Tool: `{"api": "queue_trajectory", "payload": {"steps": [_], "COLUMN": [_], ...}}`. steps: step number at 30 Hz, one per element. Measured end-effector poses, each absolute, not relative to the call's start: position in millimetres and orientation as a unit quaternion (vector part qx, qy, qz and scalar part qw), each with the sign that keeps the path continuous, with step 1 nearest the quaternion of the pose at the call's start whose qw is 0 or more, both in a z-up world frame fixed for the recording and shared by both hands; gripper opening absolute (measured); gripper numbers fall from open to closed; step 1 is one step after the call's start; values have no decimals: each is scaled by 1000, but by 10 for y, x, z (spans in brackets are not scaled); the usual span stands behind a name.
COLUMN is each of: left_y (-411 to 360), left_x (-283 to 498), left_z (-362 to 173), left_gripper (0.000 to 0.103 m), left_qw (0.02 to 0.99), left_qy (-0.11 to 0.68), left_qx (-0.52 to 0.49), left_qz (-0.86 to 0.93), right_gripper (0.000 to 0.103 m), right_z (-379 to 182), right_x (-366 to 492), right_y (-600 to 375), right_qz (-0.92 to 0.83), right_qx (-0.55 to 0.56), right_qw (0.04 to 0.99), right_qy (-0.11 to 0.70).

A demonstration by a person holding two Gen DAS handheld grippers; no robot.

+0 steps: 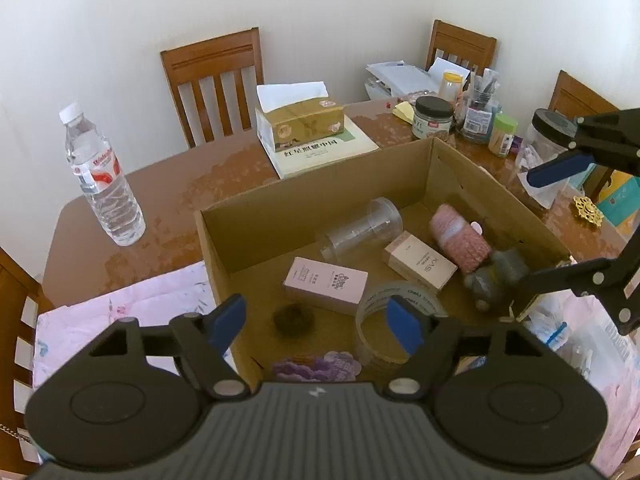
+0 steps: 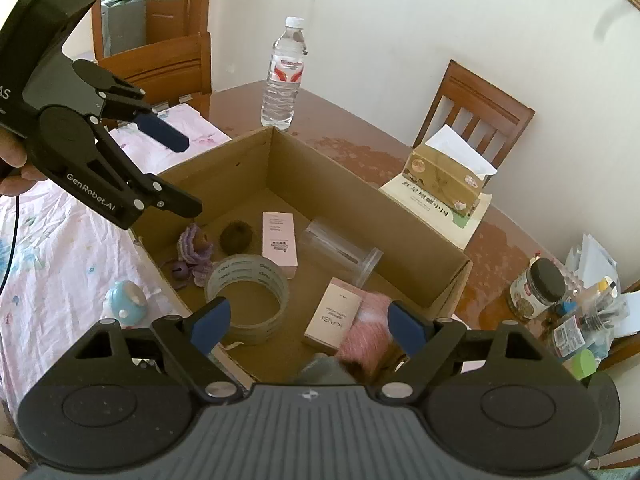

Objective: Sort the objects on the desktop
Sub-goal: 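Carry hair tie and cat figurine over the box and open both tools, then move both tools back toward the cream scrunchie and blue-white plush toy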

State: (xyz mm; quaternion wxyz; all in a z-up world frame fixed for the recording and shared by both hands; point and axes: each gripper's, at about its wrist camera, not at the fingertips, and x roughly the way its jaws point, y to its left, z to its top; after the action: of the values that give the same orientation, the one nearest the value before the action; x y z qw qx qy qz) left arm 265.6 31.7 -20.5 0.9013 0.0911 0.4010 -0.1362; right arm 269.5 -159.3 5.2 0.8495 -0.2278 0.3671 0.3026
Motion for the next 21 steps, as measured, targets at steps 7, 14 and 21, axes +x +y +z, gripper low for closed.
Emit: {"api": "queue_trajectory", "payload": {"steps": [7,14,21], "left_y": [304,288,280], "left_x": [2488,2183,1902], "left_z": [-142,-62,-66], "left_gripper": [81,85,86], "left_qw": [902,905,905], "left_qy": [397,383,379], "left_qx": [100,117,125], "left_qz": [-140,-143,-148], "right_gripper": [89,89,89], "right_z": [87,45,-22], "right_x": [2513,2298,2067], "right_y": [-1547,-1505,-1492], "right_qz": [322,334,348], "right_qx": [-224,-226,-235], "right_qw": [847,843,837], "right_qy": [360,357,351]}}
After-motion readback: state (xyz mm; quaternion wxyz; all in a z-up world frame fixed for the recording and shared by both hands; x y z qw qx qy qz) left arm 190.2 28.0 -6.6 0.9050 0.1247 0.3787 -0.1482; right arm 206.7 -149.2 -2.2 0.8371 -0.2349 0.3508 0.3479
